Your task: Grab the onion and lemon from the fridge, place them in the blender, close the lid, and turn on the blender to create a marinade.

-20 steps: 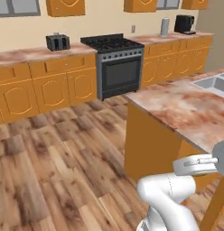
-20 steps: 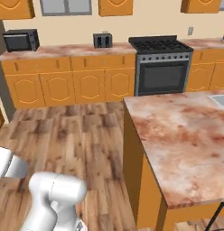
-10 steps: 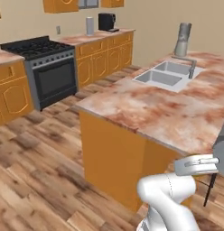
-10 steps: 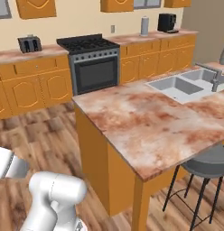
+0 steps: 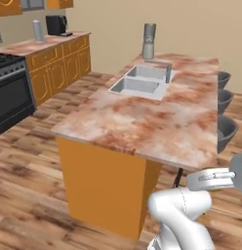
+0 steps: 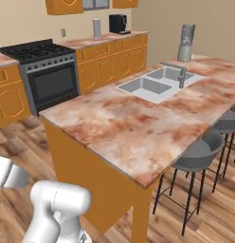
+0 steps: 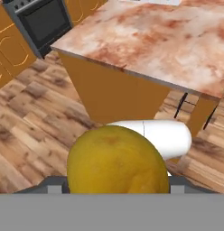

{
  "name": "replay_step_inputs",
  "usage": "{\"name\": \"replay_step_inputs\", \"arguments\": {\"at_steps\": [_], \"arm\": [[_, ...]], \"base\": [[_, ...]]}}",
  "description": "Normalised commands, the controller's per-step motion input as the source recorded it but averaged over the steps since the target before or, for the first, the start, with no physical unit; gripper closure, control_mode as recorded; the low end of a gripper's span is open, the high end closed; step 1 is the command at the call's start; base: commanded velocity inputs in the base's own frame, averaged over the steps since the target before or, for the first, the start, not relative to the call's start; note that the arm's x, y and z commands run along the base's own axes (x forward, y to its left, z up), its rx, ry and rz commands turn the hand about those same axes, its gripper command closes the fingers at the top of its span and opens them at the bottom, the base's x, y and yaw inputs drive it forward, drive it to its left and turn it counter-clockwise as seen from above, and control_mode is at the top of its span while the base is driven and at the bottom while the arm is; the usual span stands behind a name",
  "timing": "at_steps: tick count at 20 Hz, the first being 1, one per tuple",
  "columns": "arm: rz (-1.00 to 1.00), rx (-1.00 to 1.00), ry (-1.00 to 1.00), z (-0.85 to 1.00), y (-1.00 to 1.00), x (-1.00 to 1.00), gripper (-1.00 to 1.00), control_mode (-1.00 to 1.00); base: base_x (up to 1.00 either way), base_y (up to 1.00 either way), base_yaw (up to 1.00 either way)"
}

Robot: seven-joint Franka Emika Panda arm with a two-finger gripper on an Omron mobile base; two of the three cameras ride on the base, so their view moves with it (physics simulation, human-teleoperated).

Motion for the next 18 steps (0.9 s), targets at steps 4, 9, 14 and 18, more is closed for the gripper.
{"name": "replay_step_inputs", "arguments": {"at_steps": [4, 9, 14, 18], "arm": [[0.0, 0.0, 0.0, 0.0, 0.0, 0.0, 1.0, 1.0], [0.0, 0.0, 0.0, 0.0, 0.0, 0.0, 1.0, 1.0], [0.0, 0.0, 0.0, 0.0, 0.0, 0.0, 1.0, 1.0], [0.0, 0.0, 0.0, 0.0, 0.0, 0.0, 1.0, 1.0]], "base": [[0.87, 1.0, -0.23], [0.89, 1.0, -0.18], [0.88, 1.0, -0.19], [0.85, 1.0, -0.18]]}}
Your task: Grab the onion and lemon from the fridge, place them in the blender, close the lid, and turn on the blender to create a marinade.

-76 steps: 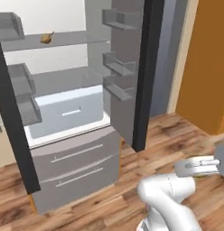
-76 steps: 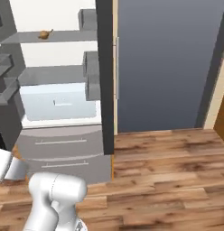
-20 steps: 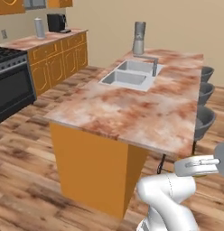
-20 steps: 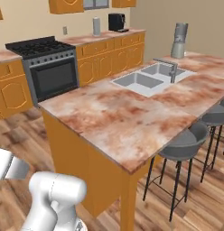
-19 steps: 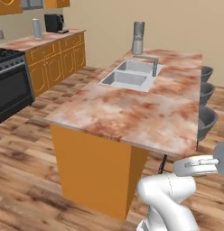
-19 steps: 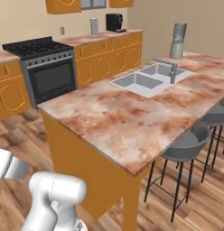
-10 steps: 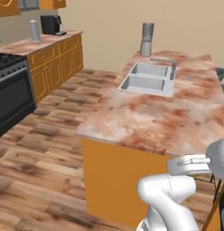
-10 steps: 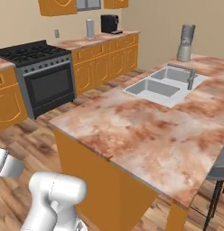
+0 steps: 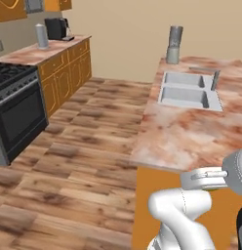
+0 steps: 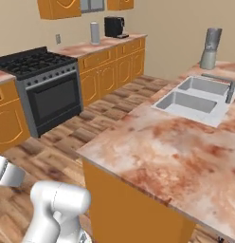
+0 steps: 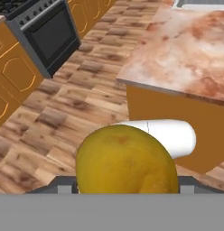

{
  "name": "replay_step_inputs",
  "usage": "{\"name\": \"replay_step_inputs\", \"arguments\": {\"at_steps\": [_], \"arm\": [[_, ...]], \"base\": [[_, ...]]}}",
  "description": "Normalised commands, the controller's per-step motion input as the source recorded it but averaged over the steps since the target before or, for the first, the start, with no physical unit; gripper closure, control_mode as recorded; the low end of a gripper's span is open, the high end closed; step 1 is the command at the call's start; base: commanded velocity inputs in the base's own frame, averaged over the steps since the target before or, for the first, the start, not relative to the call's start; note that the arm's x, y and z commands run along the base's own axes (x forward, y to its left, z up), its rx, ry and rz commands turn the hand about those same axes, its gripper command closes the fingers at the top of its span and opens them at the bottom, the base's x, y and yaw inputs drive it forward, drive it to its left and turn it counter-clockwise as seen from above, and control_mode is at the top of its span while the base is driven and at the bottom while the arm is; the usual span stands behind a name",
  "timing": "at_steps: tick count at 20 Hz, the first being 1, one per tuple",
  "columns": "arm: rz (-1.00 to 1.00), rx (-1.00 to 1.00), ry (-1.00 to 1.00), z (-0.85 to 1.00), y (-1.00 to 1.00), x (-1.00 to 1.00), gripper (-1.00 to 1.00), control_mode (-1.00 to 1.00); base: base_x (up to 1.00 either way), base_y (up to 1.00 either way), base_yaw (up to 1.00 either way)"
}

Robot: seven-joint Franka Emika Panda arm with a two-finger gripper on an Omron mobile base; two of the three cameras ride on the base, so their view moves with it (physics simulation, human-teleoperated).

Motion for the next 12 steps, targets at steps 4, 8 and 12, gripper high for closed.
{"name": "replay_step_inputs", "arguments": {"at_steps": [4, 8, 12], "arm": [[0.0, 0.0, 0.0, 0.0, 0.0, 0.0, 1.0, 1.0], [0.0, 0.0, 0.0, 0.0, 0.0, 0.0, 1.0, 1.0], [0.0, 0.0, 0.0, 0.0, 0.0, 0.0, 1.0, 1.0]], "base": [[0.86, 1.0, -0.19], [0.87, 1.0, -0.23], [0.86, 1.0, -0.3]]}}
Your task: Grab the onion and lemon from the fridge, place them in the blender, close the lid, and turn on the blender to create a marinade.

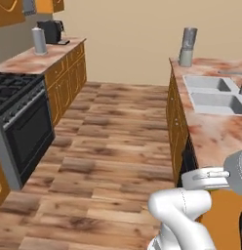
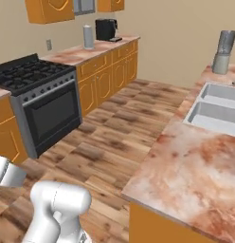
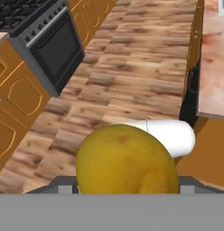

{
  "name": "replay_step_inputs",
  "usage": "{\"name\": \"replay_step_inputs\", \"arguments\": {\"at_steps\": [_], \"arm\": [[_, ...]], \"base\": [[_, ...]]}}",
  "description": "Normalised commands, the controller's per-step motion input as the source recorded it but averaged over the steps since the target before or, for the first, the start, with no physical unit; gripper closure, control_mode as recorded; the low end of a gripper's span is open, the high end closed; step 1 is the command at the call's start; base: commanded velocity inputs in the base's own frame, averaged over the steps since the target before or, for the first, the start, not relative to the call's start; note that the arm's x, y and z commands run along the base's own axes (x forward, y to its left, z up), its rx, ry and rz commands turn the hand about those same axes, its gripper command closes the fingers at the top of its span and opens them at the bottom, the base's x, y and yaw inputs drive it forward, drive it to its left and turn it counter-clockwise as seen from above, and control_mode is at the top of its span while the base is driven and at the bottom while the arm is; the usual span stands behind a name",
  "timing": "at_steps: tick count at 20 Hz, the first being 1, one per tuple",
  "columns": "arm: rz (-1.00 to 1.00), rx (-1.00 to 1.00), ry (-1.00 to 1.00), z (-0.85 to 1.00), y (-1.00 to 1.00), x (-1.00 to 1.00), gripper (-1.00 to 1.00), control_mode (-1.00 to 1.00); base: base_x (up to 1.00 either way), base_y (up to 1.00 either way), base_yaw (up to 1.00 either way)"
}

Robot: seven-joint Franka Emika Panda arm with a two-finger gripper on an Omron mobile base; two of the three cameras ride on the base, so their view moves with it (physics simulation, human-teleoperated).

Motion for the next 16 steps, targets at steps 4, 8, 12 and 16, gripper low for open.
{"name": "replay_step_inputs", "arguments": {"at_steps": [4, 8, 12, 16], "arm": [[0.0, 0.0, 0.0, 0.0, 0.0, 0.0, 1.0, 1.0], [0.0, 0.0, 0.0, 0.0, 0.0, 0.0, 1.0, 1.0], [0.0, 0.0, 0.0, 0.0, 0.0, 0.0, 1.0, 1.0], [0.0, 0.0, 0.0, 0.0, 0.0, 0.0, 1.0, 1.0]], "base": [[0.8, 0.99, -0.37], [0.83, 0.94, -0.4], [0.92, 0.76, -0.45], [0.97, 0.56, -0.47]]}}
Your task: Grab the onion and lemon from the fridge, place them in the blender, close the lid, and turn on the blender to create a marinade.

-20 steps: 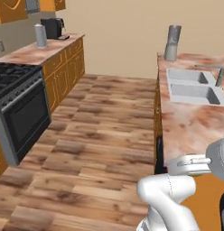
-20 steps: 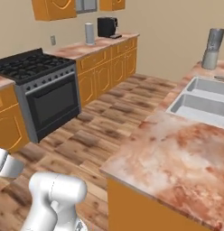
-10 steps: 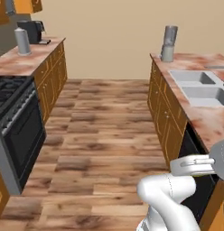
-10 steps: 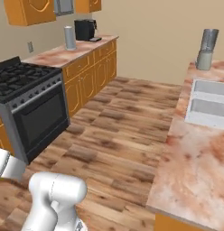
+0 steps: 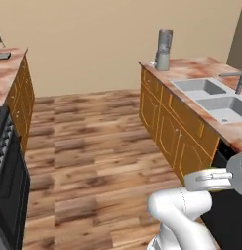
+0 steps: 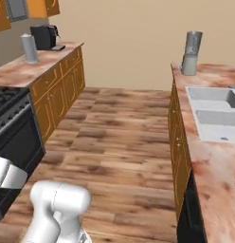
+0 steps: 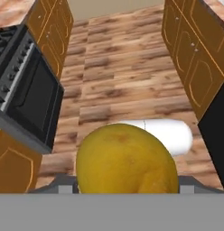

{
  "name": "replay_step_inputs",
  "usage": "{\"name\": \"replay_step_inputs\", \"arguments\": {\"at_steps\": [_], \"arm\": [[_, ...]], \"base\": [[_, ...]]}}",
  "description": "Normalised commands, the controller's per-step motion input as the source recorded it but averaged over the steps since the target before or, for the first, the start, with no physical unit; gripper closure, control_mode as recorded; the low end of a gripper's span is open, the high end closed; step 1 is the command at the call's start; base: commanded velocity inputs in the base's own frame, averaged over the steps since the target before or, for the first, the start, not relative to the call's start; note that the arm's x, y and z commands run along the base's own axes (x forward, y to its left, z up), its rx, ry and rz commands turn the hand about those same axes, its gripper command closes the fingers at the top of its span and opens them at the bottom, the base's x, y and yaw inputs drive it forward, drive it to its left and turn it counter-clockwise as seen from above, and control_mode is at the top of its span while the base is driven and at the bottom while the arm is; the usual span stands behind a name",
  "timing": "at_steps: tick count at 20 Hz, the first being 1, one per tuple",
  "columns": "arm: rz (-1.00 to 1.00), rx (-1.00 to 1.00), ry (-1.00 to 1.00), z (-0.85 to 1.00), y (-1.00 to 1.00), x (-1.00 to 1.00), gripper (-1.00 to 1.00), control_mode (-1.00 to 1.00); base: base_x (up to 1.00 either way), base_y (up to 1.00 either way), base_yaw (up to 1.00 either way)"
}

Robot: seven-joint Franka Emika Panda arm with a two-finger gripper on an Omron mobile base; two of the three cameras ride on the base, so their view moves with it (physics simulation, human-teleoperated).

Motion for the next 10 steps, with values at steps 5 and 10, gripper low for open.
{"name": "replay_step_inputs", "arguments": {"at_steps": [5, 10], "arm": [[0.0, 0.0, 0.0, 0.0, 0.0, 0.0, 1.0, 1.0], [0.0, 0.0, 0.0, 0.0, 0.0, 0.0, 1.0, 1.0]], "base": [[1.0, 0.41, -0.47], [1.0, 0.45, -0.5]]}}
